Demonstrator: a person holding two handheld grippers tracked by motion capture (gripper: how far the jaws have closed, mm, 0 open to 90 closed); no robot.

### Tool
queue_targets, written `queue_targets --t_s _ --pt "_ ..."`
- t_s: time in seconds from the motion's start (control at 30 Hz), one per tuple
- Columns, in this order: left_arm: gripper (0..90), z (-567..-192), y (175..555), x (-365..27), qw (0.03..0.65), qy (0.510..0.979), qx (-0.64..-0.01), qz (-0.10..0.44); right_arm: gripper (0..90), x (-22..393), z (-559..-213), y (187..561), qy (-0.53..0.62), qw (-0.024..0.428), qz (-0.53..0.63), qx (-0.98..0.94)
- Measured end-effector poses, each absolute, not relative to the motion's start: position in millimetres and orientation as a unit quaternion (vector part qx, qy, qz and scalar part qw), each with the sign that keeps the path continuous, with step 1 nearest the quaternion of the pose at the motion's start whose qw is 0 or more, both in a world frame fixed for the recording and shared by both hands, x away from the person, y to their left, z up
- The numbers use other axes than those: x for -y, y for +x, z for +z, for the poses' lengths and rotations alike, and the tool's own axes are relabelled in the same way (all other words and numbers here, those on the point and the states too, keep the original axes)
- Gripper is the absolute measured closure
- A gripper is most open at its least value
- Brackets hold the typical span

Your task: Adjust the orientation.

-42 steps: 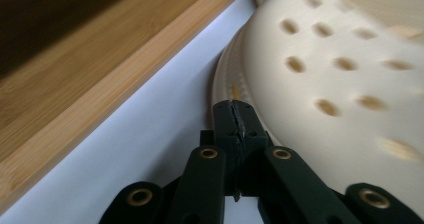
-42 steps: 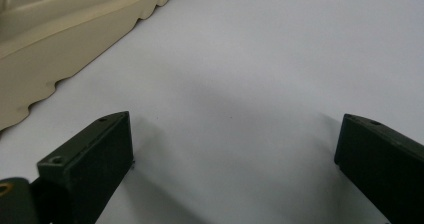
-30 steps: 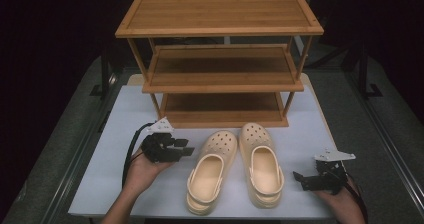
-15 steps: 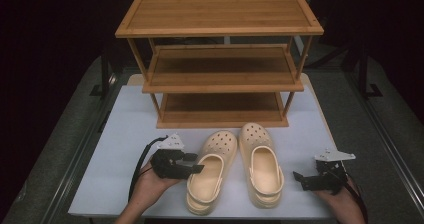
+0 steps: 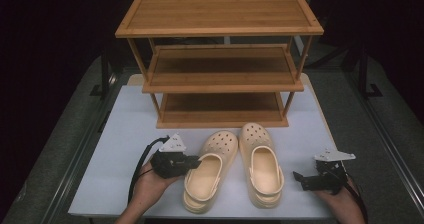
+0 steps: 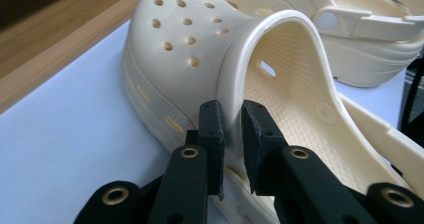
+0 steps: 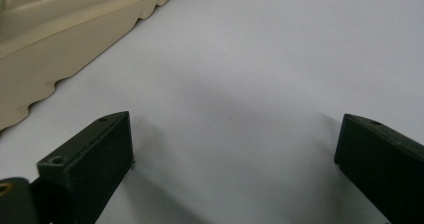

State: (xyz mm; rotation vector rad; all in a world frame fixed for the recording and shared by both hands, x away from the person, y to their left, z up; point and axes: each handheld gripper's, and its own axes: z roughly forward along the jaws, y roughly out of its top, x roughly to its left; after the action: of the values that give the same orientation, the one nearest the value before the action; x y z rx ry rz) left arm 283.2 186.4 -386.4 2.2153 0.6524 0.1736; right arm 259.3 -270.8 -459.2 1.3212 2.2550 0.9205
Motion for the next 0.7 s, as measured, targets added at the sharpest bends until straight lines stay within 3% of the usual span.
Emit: queue_targets --t_s 0.33,0.7 --pt "84.3 -383 288 -197 0.394 0.870 -0.268 0.127 1.8 271 -459 259 0.469 0.184 0.327 -0.800" --pt "84.8 -372 292 -233 0.396 0.857 -0.295 0.151 1.7 271 -459 259 0.469 0.184 0.326 -0.800"
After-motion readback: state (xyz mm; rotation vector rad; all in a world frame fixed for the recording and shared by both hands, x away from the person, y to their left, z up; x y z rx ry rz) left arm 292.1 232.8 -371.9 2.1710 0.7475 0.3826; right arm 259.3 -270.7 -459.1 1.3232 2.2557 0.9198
